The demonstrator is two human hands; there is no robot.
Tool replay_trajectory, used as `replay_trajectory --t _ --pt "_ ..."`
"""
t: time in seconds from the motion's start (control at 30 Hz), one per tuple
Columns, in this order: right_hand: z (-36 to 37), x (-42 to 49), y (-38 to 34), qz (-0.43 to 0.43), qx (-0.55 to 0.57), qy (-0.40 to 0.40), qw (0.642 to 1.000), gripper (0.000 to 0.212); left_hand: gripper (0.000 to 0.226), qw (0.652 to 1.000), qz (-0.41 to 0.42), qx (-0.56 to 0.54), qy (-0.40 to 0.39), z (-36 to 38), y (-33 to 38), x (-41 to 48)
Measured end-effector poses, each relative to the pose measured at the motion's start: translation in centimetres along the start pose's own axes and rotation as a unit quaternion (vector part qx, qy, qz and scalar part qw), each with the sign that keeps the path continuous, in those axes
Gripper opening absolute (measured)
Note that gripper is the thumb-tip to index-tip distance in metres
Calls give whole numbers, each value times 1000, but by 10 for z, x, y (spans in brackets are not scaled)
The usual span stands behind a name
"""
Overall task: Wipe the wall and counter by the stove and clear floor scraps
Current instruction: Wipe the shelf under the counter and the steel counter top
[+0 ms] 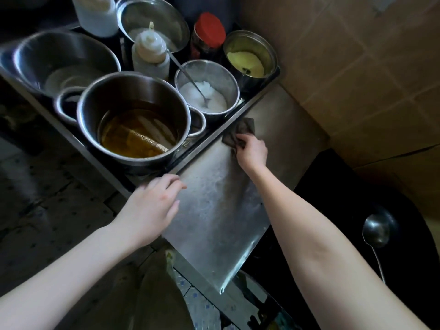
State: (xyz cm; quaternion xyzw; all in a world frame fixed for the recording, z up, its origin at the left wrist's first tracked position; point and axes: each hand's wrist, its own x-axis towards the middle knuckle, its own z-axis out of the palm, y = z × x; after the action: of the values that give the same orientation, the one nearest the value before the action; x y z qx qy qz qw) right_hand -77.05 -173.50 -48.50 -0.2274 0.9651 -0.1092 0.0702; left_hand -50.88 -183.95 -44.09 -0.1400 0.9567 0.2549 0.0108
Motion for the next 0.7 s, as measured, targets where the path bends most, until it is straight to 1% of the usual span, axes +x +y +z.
replay_trajectory --t 0.13,0.37,0.53,0.7 --pt "17 -37 -9 -68 10 15 998 37 35 1000 11 22 6 -4 -3 -10" --pt "33 -120 -26 -154 30 0 988 31 36 999 3 35 6 -10 -9 -32" --pt "42 -169 -37 -197 11 -24 980 34 35 1000 -10 25 11 -13 -11 -45" --pt "48 -208 -38 -243 -21 -12 970 38 34 1000 -6 11 20 -16 -7 -50"
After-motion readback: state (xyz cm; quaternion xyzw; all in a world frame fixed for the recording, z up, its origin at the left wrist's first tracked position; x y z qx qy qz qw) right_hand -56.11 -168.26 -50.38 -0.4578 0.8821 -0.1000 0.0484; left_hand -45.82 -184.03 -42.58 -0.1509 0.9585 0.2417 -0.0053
